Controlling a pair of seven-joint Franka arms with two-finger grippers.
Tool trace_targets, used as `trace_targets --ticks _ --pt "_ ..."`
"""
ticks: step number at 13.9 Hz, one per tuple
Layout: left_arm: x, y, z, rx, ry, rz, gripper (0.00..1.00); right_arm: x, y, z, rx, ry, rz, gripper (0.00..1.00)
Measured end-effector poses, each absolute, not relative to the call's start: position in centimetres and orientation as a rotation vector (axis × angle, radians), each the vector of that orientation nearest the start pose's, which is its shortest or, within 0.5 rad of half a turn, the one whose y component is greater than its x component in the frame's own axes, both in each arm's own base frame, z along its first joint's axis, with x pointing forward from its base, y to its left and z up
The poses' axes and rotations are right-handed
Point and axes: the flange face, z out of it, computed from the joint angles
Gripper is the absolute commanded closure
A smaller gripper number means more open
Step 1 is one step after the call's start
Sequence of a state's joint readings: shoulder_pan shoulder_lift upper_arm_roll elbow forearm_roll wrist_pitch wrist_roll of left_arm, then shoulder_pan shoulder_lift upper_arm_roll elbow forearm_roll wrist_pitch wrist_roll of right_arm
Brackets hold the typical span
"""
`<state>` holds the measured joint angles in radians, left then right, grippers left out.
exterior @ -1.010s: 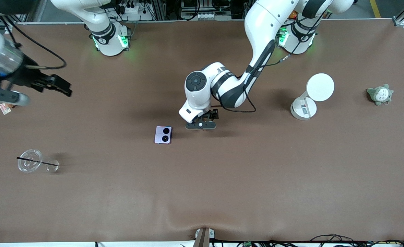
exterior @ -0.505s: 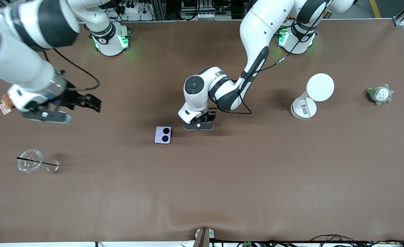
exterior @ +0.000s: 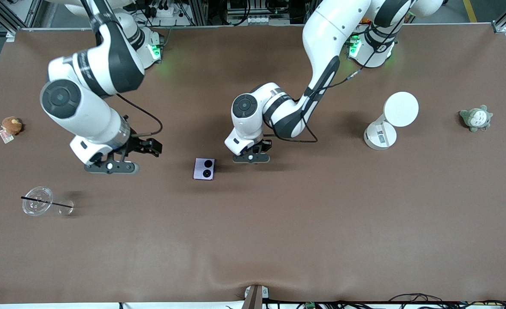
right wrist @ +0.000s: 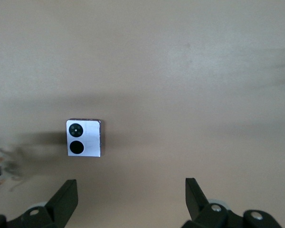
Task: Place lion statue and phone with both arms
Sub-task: 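Set the lion beside the white lamp while the right gripper grasps the phone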
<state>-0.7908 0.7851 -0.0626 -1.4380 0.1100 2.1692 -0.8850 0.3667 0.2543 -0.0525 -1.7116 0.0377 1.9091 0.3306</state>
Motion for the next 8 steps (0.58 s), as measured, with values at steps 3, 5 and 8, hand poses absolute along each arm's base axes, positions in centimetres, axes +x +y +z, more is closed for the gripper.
trace_targets --ticks 3,5,8 --pt "49.4 -49.8 25.7 -3.041 0.029 0.028 0.94 60.3 21.2 40.8 -3.136 0.025 0.069 0.0" --pt "50.0 -45.2 27.9 -3.027 0.055 0.047 0.94 60.6 23.1 38.4 -3.134 0.009 0.042 0.0" --pt "49.7 -38.7 30.4 -3.011 0.073 0.076 0.93 60.2 26.6 34.2 -3.141 0.002 0.042 0.0"
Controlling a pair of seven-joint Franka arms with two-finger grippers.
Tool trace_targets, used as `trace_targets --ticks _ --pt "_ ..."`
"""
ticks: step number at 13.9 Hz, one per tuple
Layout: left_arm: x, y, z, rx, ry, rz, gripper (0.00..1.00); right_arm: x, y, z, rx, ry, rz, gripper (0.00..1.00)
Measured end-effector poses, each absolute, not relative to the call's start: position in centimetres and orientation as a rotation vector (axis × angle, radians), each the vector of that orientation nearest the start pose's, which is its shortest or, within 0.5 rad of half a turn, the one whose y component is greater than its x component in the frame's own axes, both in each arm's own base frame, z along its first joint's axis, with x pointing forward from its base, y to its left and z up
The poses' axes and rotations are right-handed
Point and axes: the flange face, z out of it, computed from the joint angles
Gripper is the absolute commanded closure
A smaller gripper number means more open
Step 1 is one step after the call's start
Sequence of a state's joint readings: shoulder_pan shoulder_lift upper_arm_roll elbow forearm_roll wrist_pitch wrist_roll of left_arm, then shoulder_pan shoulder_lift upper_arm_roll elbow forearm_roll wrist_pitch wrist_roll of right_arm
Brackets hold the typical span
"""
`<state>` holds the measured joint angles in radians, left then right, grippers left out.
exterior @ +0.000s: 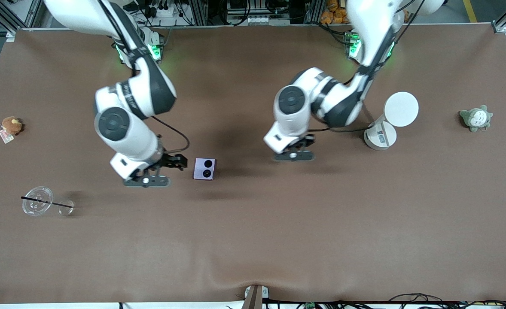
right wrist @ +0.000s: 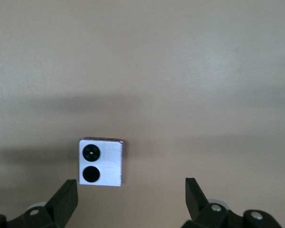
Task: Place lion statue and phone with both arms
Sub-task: 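Set the lion beside the white lamp while the right gripper grasps the phone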
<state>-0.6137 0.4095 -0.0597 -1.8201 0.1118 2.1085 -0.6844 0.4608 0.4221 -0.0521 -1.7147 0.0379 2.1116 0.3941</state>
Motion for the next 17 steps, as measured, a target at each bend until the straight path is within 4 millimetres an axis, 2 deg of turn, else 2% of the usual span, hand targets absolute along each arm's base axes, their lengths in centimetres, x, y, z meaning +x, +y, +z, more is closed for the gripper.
trace_targets --ticks 2,4,8,9,12,15,17 --pt "48.2 -36.2 30.6 -3.006 0.085 0.086 0.92 59.8 28.6 31.4 -3.146 -0.015 0.043 0.0" --pt "47.4 -33.0 29.8 -3.02 0.13 0.072 0.92 59.7 29.6 28.9 -3.148 -0.02 0.037 0.0" --pt "47.9 -24.0 26.9 -3.044 0.201 0.065 0.91 59.4 31.1 24.7 -3.152 0.017 0.028 0.0" --pt "47.9 -22.3 26.0 -3.05 0.204 0.063 0.9 59.3 31.4 23.7 -3.153 0.035 0.028 0.0" --pt "46.6 -20.3 23.3 -3.058 0.225 0.073 0.88 58.5 32.5 21.4 -3.164 0.066 0.049 0.0" --pt "47.2 -17.7 22.6 -3.059 0.244 0.09 0.85 58.0 33.0 20.3 -3.173 0.075 0.069 0.0" --pt "47.2 -17.1 22.2 -3.057 0.247 0.105 0.82 57.7 33.2 19.8 -3.177 0.084 0.08 0.0"
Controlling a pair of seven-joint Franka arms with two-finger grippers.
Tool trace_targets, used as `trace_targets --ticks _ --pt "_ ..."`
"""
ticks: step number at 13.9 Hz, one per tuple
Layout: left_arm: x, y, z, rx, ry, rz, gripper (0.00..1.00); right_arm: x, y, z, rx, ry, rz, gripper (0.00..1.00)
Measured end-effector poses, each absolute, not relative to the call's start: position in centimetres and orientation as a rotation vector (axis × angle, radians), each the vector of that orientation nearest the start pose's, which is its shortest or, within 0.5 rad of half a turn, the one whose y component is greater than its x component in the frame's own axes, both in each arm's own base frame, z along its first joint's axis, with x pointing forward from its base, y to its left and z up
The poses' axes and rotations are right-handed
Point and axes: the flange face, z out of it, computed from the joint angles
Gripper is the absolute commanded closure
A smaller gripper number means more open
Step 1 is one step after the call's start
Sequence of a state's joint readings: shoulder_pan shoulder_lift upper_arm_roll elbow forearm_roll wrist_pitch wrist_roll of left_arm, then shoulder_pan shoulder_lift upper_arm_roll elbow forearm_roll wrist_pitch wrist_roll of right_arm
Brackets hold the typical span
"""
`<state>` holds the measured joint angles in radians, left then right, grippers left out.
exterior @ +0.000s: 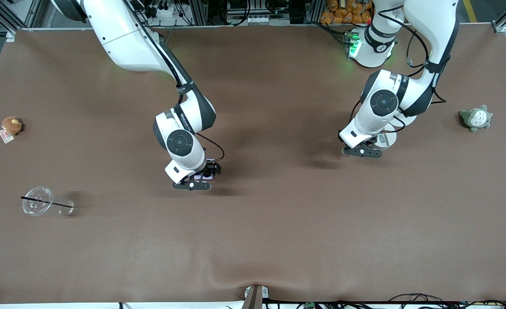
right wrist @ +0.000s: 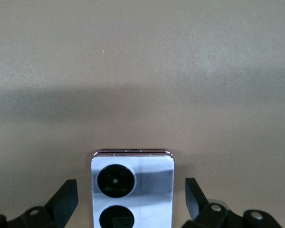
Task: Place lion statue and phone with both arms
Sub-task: 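Set the lion beside the white lamp while the right gripper grasps the phone, then carry the phone toward the glass cup while the left gripper withdraws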
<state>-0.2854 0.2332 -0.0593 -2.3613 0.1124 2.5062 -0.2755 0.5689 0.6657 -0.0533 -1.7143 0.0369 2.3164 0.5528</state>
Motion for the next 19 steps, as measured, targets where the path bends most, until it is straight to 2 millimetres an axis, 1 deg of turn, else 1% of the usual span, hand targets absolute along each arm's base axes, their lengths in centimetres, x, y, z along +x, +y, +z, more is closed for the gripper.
trace_targets --ticks 1,3,4,5,6,9,11,13,14,15,16,17,18,19 --pt "47.0 -17.2 21.9 -3.055 0.251 0.114 0.82 57.6 33.2 19.5 -3.18 0.088 0.086 0.0" --pt "46.7 -17.4 21.2 -3.053 0.262 0.13 0.74 57.4 33.0 18.8 -3.186 0.091 0.1 0.0" --pt "46.6 -17.5 20.9 -3.053 0.266 0.134 0.66 57.4 32.9 18.6 -3.188 0.093 0.104 0.0" --pt "46.6 -17.6 20.5 -3.053 0.268 0.139 0.44 57.3 32.9 18.4 -3.19 0.097 0.108 0.0" --pt "46.5 -17.6 20.2 -3.053 0.269 0.144 0.0 57.3 32.9 18.1 -3.191 0.109 0.11 0.0" --pt "46.4 -17.8 19.6 -3.053 0.269 0.15 0.0 57.3 32.9 17.4 -3.186 0.14 0.094 0.0" --pt "46.9 -18.0 20.0 -3.058 0.271 0.131 0.0 57.3 32.8 17.1 -3.186 0.163 0.092 0.0" --pt "48.0 -18.4 21.2 -3.063 0.269 0.101 0.0 57.3 32.9 16.9 -3.184 0.19 0.088 0.0" --pt "48.8 -18.7 22.4 -3.057 0.266 0.108 0.0 57.3 32.9 16.9 -3.183 0.195 0.086 0.0" --pt "49.8 -19.1 24.1 -3.047 0.265 0.121 0.0 57.3 32.9 16.9 -3.182 0.199 0.085 0.0" --pt "50.9 -19.7 26.3 -3.041 0.266 0.122 0.0 57.3 32.9 16.9 -3.182 0.206 0.085 0.09" --pt "52.0 -20.4 29.0 -3.038 0.267 0.11 0.0 57.3 32.9 16.9 -3.181 0.217 0.084 0.58" --pt "53.2 -21.0 31.8 -3.035 0.265 0.099 0.0 57.4 33.0 17.0 -3.177 0.22 0.078 0.84" --pt "54.4 -21.5 34.7 -3.034 0.26 0.085 0.0 57.4 33.0 17.2 -3.176 0.22 0.075 0.98"
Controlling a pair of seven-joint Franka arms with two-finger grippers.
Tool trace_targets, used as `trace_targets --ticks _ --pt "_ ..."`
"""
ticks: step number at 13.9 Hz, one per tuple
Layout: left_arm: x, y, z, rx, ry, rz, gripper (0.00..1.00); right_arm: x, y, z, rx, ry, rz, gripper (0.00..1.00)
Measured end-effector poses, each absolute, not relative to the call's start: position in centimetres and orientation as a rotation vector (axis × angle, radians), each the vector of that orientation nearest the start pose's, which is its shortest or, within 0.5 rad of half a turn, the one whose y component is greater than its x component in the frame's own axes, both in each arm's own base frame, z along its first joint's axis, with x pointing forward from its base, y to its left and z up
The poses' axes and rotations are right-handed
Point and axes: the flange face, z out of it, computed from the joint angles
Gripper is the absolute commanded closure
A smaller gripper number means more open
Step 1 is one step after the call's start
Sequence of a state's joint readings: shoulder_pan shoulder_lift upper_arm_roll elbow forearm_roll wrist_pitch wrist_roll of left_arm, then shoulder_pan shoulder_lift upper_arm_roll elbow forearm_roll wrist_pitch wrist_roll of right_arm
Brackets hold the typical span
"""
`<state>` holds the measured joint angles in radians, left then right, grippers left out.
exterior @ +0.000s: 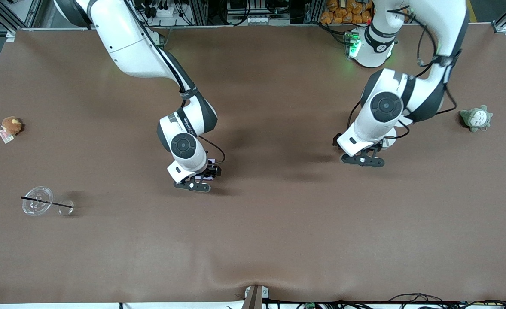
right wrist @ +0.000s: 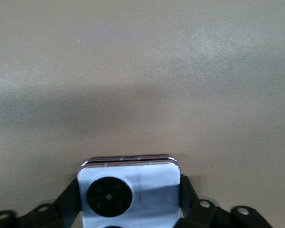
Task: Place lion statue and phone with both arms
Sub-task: 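Carry the phone toward the glass cup while the left gripper withdraws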
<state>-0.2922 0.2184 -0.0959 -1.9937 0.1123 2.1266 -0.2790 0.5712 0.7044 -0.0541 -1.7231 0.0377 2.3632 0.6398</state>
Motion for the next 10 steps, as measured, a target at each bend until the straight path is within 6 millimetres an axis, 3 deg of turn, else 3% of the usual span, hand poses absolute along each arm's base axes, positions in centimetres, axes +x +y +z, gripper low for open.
trace_targets --ticks 3,5,7,10 --pt "57.6 -21.6 42.3 -3.055 0.198 0.048 0.0 57.5 33.0 17.2 -3.176 0.223 0.073 1.0" --pt "59.9 -20.3 47.4 -3.073 0.126 0.06 0.0 58.3 32.3 17.7 -3.173 0.242 0.035 1.0" --pt "61.6 -18.5 52.2 -3.091 0.059 0.051 0.0 61.5 29.2 20.8 -3.17 0.301 -0.089 1.0" --pt "62.6 -15.7 57.3 -3.167 -0.031 -0.052 0.0 67.3 21.4 28.1 -3.158 0.283 -0.277 1.0"
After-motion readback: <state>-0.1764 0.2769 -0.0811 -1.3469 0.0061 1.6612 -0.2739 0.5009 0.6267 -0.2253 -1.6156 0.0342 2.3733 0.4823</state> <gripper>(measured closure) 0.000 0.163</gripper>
